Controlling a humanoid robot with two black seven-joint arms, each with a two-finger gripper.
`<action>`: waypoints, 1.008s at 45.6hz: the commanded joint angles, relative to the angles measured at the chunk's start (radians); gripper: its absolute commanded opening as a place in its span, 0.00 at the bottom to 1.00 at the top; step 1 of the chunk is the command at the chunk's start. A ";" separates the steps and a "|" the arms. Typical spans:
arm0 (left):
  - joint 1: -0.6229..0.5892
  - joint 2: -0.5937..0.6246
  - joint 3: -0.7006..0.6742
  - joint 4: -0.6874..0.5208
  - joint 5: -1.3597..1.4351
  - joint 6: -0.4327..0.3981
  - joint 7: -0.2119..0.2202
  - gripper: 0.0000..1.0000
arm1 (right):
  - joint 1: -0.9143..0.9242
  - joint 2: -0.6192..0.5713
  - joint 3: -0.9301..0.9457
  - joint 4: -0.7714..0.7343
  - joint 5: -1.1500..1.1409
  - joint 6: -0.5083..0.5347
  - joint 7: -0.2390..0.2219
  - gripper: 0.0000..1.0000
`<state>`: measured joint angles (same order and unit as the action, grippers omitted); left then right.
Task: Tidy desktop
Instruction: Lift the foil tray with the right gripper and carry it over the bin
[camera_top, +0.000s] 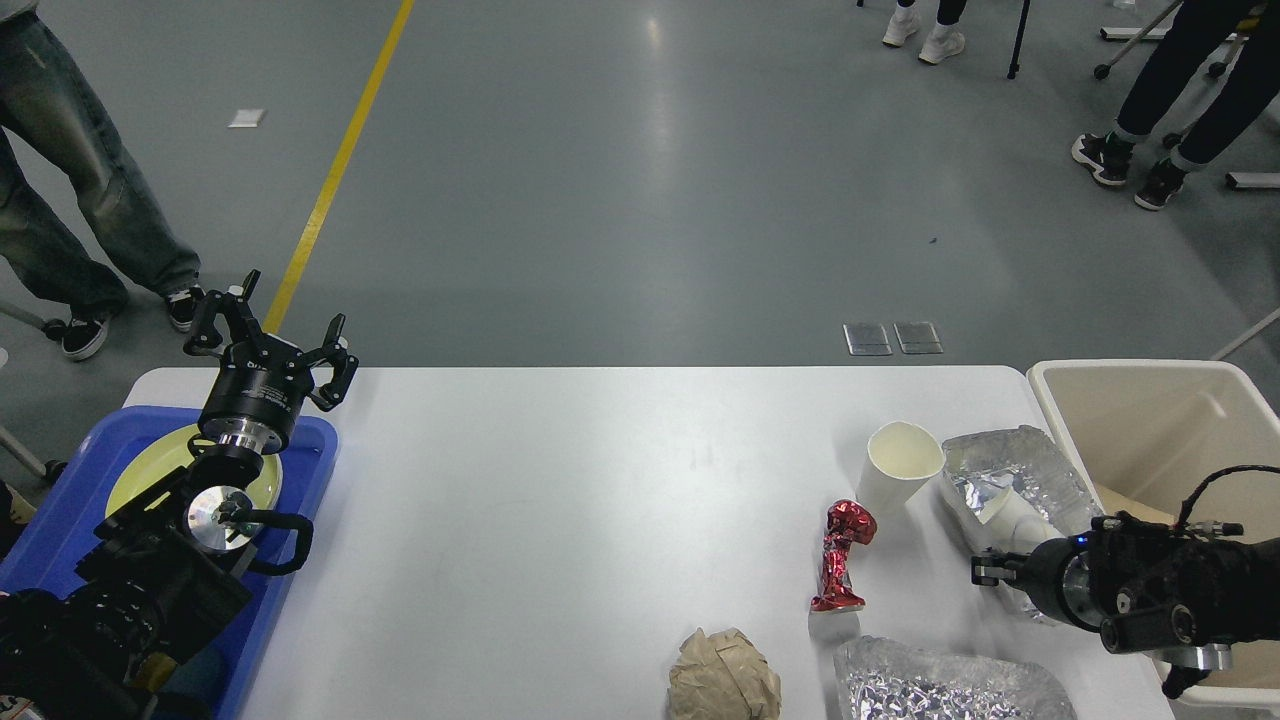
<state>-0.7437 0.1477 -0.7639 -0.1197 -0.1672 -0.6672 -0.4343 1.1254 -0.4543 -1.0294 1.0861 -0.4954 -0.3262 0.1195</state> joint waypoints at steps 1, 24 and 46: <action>0.000 0.000 0.000 0.000 0.000 0.000 0.000 0.96 | 0.020 -0.024 -0.006 0.002 0.000 0.001 0.000 0.00; 0.000 0.000 0.000 0.000 0.000 0.000 0.000 0.96 | 0.459 -0.133 -0.090 0.101 0.000 0.153 0.080 0.00; 0.001 0.000 0.000 0.000 0.000 0.000 0.000 0.96 | 1.117 0.045 -0.182 0.515 -0.078 0.411 0.085 0.00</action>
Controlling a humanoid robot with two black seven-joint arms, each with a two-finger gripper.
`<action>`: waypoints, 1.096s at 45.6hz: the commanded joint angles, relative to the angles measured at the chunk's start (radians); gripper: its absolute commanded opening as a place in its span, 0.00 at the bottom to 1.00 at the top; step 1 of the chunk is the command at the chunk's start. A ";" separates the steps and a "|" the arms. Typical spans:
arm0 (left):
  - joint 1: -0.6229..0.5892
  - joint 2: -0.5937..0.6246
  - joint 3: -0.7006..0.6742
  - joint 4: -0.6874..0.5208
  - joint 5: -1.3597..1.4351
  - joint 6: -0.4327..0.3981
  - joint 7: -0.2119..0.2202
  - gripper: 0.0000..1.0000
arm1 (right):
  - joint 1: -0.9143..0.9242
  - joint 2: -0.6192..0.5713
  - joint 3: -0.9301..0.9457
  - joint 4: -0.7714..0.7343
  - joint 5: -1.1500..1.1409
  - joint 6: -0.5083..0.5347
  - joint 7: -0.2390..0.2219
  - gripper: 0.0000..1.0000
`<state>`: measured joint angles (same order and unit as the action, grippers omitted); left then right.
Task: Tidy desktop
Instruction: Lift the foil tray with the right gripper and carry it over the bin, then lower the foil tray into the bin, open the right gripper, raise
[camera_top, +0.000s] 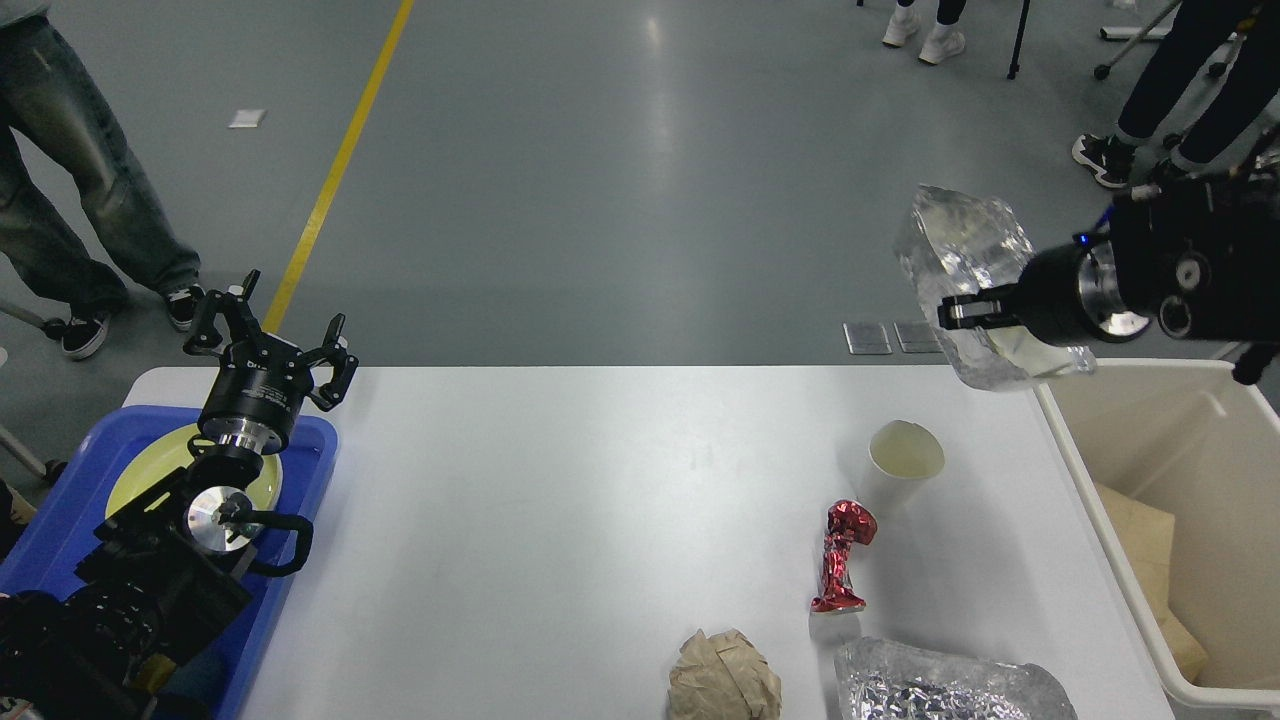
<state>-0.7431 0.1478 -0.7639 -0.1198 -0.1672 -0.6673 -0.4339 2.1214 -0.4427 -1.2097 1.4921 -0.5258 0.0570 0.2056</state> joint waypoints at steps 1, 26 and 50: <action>0.001 -0.001 0.000 -0.001 0.000 0.000 0.000 0.96 | 0.141 0.036 -0.001 0.129 -0.059 0.036 -0.002 0.00; 0.001 0.001 0.000 -0.001 0.000 0.000 0.000 0.96 | 0.052 0.029 -0.057 0.119 -0.080 0.050 -0.012 0.00; -0.001 -0.001 0.000 0.000 0.000 0.000 0.000 0.96 | -0.992 -0.128 0.076 -0.982 0.088 -0.108 0.005 0.00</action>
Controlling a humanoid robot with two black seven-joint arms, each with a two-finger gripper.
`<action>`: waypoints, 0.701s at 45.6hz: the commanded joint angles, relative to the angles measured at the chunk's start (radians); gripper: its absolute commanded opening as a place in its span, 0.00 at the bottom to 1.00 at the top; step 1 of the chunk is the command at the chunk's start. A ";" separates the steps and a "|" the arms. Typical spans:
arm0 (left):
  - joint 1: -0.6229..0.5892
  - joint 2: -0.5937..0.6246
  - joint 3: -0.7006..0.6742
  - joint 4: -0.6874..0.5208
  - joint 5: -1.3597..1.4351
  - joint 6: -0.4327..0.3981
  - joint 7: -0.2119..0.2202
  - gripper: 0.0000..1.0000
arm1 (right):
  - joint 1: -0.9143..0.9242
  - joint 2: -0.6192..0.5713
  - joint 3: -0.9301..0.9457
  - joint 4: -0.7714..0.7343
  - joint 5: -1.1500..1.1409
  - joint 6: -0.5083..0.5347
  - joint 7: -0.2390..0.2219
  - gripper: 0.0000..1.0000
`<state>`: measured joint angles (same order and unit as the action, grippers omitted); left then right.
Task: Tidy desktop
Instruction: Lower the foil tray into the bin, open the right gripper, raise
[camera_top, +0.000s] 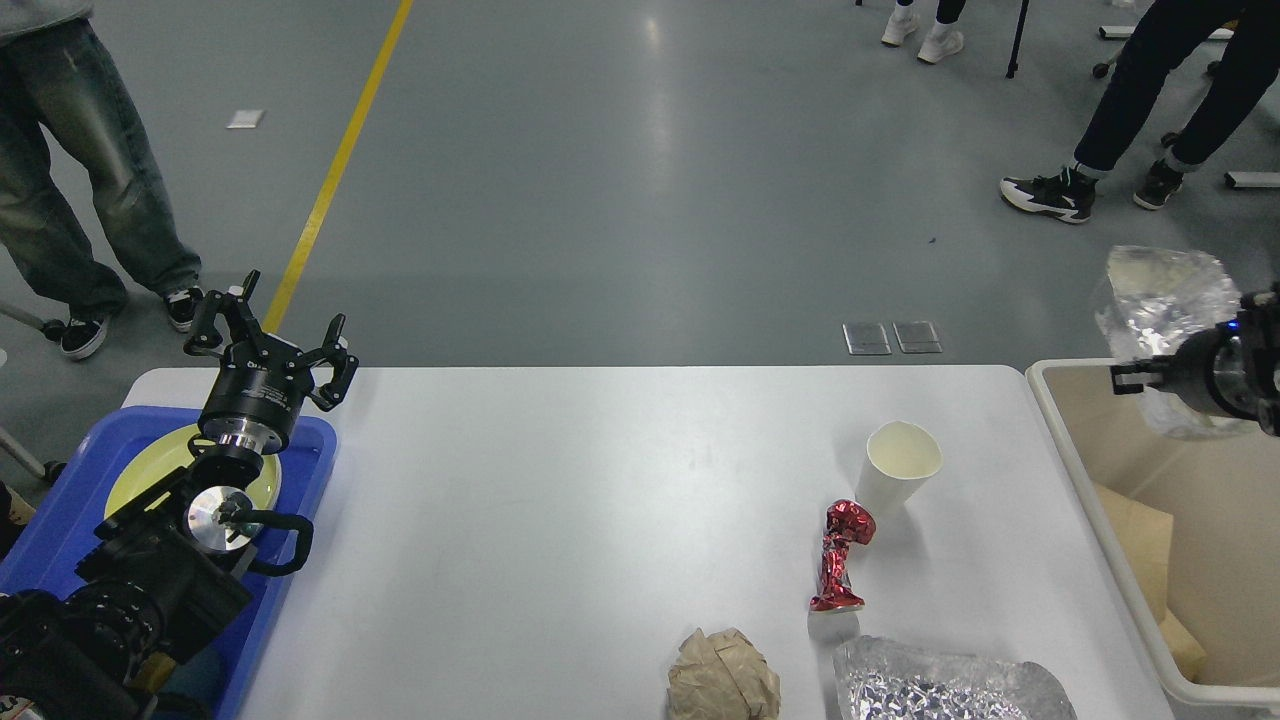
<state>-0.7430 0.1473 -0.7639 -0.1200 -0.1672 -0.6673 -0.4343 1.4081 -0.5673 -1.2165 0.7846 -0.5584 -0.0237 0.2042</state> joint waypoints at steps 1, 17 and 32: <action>-0.001 0.000 0.000 0.000 0.000 0.000 0.000 0.96 | -0.331 0.000 0.098 -0.328 0.155 -0.027 0.011 0.00; 0.001 0.000 0.000 0.000 0.000 0.000 0.000 0.96 | -0.686 0.139 0.100 -0.689 0.407 -0.027 0.023 1.00; 0.001 0.000 0.000 0.000 0.000 0.002 0.000 0.96 | -0.686 0.153 0.100 -0.697 0.419 -0.033 0.023 1.00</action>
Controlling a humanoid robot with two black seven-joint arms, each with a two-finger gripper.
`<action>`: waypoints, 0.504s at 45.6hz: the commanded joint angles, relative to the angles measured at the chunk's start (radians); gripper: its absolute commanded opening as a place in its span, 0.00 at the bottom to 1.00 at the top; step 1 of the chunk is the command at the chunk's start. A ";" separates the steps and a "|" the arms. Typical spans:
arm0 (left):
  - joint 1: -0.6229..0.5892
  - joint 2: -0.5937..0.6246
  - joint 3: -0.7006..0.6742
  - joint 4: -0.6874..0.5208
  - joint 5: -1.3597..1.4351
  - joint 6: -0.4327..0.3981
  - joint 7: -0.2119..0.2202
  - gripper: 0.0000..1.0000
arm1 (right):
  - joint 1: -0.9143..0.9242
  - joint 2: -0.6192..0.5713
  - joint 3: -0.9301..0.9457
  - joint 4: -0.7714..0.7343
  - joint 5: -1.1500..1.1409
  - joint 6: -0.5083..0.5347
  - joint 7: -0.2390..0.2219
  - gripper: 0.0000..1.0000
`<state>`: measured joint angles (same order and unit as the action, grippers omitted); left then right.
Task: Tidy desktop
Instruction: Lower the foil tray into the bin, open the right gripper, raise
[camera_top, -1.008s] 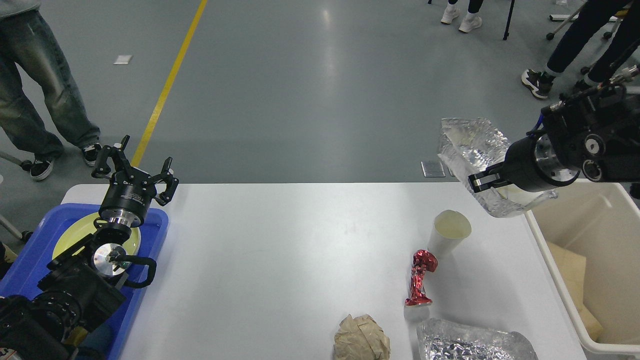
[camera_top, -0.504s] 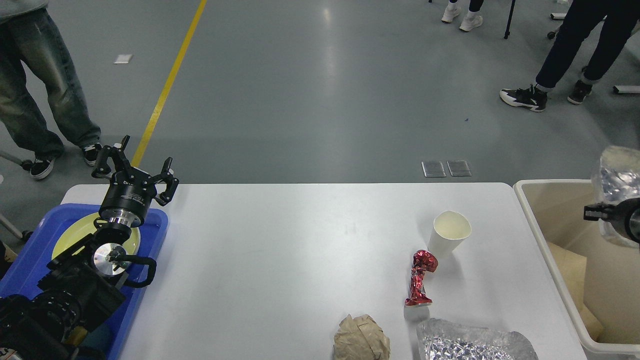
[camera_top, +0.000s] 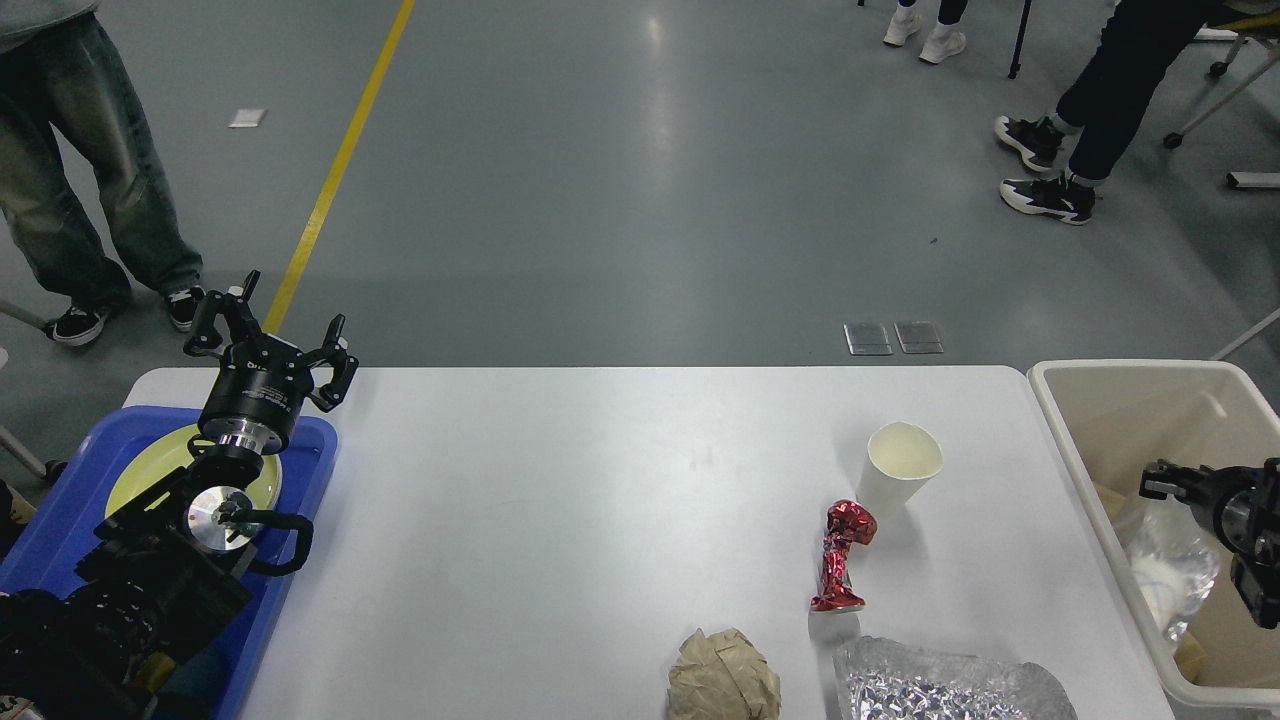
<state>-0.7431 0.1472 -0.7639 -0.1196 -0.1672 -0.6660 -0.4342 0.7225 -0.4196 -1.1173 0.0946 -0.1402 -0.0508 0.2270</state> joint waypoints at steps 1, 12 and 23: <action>0.001 0.000 0.000 0.000 0.000 0.000 0.000 0.96 | 0.001 0.007 0.001 -0.009 0.001 -0.007 0.000 1.00; -0.001 0.000 0.000 0.000 0.000 -0.001 0.000 0.96 | 0.100 0.021 0.005 -0.009 0.002 -0.006 0.000 1.00; -0.001 0.000 0.000 0.000 0.000 -0.001 0.000 0.96 | 0.326 0.056 0.004 0.010 0.001 0.009 0.002 1.00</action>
<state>-0.7439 0.1475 -0.7639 -0.1197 -0.1675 -0.6660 -0.4338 0.9371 -0.3843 -1.1082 0.0948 -0.1369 -0.0538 0.2269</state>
